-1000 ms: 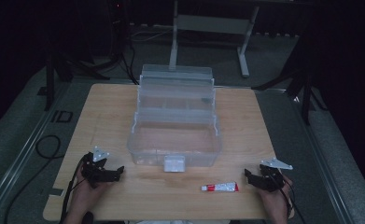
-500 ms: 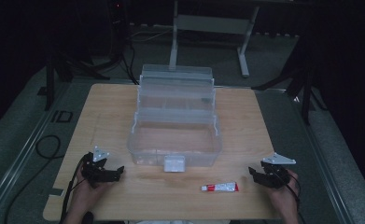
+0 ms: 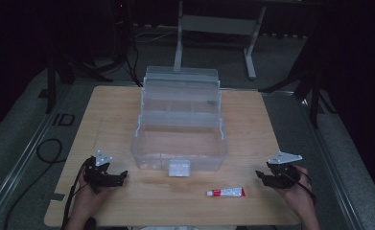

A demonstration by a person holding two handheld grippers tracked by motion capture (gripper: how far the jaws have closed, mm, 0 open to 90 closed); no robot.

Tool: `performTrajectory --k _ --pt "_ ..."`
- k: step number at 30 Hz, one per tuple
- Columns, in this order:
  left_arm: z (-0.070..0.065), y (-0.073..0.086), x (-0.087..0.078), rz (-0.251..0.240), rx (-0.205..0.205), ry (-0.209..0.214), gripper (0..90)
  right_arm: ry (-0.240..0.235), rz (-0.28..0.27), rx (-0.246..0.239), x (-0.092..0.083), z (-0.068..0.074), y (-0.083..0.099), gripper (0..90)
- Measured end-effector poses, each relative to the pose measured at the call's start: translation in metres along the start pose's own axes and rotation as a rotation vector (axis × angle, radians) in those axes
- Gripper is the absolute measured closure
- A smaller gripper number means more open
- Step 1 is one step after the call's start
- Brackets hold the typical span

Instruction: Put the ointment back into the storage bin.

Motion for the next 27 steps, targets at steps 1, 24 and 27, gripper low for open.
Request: performTrajectory --k 1,24,27 --pt "0.000 0.000 0.000 0.001 0.000 0.000 3.0 -0.005 0.009 -0.015 -0.001 0.000 -0.001 43.6" --pt "0.000 0.000 0.000 0.001 0.001 0.000 3.0 -0.115 0.171 -0.209 -0.005 0.013 -0.028 44.7" --pt "0.000 0.000 0.000 0.001 0.001 0.000 3.0 -0.124 0.184 -0.233 -0.005 0.016 -0.032 44.6"
Point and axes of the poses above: each handheld gripper's, and its own axes: x roughly forward along the jaws, y roughly out of its underside, z roughly to its left, the point moved 2 cm from there along x, roughly forward along the jaws, and after that the axes turned 14 degrees about -y, right-handed, at the moved point
